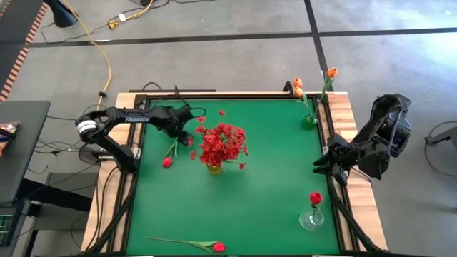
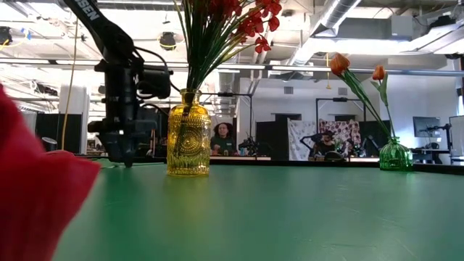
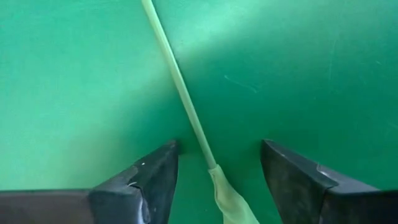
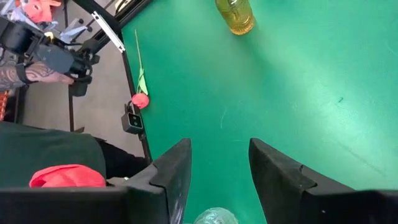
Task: Sort flowers into vase by color
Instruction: Put the top red flower into the transparent vase
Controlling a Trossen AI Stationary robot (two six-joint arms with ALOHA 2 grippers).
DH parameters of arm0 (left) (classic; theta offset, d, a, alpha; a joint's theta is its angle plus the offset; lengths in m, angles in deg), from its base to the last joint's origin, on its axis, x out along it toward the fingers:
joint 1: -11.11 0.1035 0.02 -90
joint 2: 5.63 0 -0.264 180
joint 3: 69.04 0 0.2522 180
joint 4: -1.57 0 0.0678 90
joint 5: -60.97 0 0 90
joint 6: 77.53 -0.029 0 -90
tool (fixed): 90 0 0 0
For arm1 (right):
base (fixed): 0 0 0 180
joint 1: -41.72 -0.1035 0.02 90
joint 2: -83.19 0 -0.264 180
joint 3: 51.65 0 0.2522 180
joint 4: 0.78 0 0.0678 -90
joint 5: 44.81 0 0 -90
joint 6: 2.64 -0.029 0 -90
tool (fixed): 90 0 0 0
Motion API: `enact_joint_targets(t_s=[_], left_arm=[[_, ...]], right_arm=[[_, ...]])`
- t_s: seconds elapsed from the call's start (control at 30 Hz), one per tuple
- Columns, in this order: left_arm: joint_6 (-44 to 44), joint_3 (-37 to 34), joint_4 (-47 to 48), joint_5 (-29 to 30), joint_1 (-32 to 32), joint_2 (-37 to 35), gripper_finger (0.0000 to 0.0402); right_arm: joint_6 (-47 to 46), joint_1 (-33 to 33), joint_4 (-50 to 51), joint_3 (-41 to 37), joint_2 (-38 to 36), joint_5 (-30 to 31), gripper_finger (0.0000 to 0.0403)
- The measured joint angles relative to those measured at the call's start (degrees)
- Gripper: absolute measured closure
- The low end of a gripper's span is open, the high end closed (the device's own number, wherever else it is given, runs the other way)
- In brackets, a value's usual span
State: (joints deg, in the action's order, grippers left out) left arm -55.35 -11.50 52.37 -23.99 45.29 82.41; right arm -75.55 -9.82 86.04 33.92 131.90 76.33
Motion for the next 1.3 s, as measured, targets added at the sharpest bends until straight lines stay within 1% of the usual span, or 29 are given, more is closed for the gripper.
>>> enact_joint_targets(t_s=[0.13,0.4,0.47,0.57,0.67,0.77,0.9,1.0,1.1,1.3], left_arm=[[0.65,-0.80,-1.08,1.06,-0.94,-0.16,0.0233],[0.73,-0.89,-1.63,1.87,0.06,-0.05,0.0367],[0.31,-0.89,-1.74,1.86,0.64,-0.03,0.0392],[-1.59,-0.34,-1.32,0.91,1.83,0.08,0.0396],[-3.63,1.66,-0.17,-0.22,2.91,-0.09,0.0400],[-5.01,5.23,1.06,-0.80,3.59,-2.10,0.0401],[-6.09,11.18,1.55,-1.85,4.70,-5.61,0.0401],[-6.72,16.87,1.49,-4.25,6.14,-8.65,0.0401],[-7.80,23.74,0.54,-6.61,7.66,-10.68,0.0401],[-10.94,40.24,-1.68,-8.82,10.61,-11.64,0.0401]], right_arm=[[0.07,0.00,0.02,0.00,0.00,0.00,0.0216],[-0.11,-0.02,-0.10,0.00,0.02,0.00,0.0216],[-0.11,-0.02,-0.17,0.00,0.02,0.00,0.0216],[-0.11,-0.02,-0.17,0.00,0.02,0.00,0.0217],[-0.11,-0.02,-0.17,0.00,0.02,0.00,0.0217],[0.84,-0.02,-0.11,0.00,0.02,-0.01,0.0217],[6.41,-0.02,-0.05,0.00,0.02,0.65,0.0217],[11.81,-0.01,-0.05,0.00,0.02,4.12,0.0217],[19.54,0.83,-0.05,0.00,0.02,9.25,0.0217],[42.48,4.71,-1.13,0.00,0.02,21.23,0.0217]])
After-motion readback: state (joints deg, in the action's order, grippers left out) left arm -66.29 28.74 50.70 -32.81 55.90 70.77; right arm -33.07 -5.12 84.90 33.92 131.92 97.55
